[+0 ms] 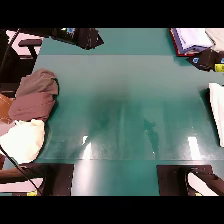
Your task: Fold the shirts.
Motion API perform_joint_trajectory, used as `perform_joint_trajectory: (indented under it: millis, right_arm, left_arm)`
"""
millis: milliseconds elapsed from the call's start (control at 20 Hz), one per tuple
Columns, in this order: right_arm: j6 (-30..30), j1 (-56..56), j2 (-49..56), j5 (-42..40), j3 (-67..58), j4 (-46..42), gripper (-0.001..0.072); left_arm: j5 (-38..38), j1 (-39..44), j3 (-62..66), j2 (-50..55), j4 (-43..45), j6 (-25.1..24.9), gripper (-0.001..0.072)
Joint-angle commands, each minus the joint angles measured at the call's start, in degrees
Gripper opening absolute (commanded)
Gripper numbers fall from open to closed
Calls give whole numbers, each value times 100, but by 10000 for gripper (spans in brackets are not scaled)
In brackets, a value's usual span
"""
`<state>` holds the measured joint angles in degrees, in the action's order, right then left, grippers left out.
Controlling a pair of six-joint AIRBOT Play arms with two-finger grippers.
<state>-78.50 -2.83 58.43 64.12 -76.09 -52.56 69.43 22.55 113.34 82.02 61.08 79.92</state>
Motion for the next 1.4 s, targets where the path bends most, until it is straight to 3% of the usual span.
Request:
perform_joint_trajectory:
  millis: [0,500,650,700,750,800,900,950,1150,1350]
  right_arm:
    - [7,-31,-4,-13,0,4,16]
    - [7,-31,-4,46,2,7,16]
    - [7,-31,-4,63,2,7,16]
    - [7,-31,-4,76,2,7,16]
    - [7,-31,-4,81,2,4,16]
    - [7,-31,-7,96,2,7,16]
    - [7,-31,-4,136,2,7,16]
    - [7,-31,-4,153,0,7,16]
    - [4,-31,-4,195,2,7,16]
    - [4,-31,-4,195,2,9,16]
  left_arm:
    - [-2,2,-2,-2,0,0,28]
    - [-4,2,-2,-2,0,2,28]
    - [-605,2,-2,0,33,-2,30]
    - [-710,-17,-2,0,275,-2,171]
    - [-719,-17,-2,0,752,35,489]
    - [-643,-15,-4,7,1663,337,590]
    - [-317,-111,-9,85,3589,964,591]
    - [-142,-295,-48,157,4098,1172,591]
    - [81,-1576,-949,396,4194,1639,591]
    - [-789,-2476,-2485,560,4166,1768,592]
